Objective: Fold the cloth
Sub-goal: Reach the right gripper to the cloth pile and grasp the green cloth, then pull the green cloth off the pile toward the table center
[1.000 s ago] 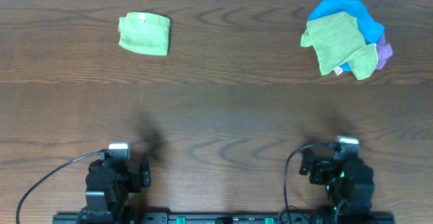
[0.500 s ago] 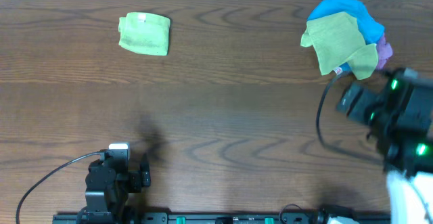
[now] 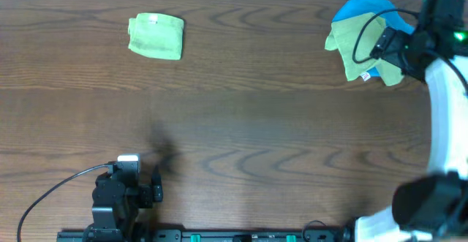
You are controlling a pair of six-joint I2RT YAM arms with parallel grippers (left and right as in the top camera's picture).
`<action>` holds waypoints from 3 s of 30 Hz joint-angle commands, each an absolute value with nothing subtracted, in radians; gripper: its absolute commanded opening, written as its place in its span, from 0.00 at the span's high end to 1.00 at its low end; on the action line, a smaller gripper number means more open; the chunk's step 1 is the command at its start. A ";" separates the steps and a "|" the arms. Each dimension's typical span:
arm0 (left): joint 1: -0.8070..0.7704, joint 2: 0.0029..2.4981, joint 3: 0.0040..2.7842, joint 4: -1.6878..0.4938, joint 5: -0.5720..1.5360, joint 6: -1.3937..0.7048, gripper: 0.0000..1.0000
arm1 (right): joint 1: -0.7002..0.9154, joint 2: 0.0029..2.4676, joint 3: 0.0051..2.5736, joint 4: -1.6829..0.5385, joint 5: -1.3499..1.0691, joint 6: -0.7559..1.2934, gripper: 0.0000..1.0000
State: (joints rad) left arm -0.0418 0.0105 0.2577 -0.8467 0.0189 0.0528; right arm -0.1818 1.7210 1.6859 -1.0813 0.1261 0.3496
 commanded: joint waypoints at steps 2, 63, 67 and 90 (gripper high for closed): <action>-0.039 0.004 0.249 -0.904 -0.007 0.083 0.05 | -0.188 1.824 1.705 -1.032 0.142 0.361 0.01; -0.039 0.004 0.249 -0.904 -0.007 0.083 0.05 | -0.169 2.035 1.705 -0.757 0.150 0.257 0.99; -0.039 0.004 0.249 -0.904 -0.007 0.083 0.05 | -0.134 1.936 1.705 -0.842 0.145 0.196 0.99; -0.039 0.004 0.249 -0.904 -0.007 0.083 0.05 | 0.360 1.539 1.684 -1.376 -0.011 0.021 0.98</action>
State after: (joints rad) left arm -0.0418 0.0101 0.2577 -0.8467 0.0185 0.0528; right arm 0.3206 1.5963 1.6894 -1.3567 0.0292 0.0399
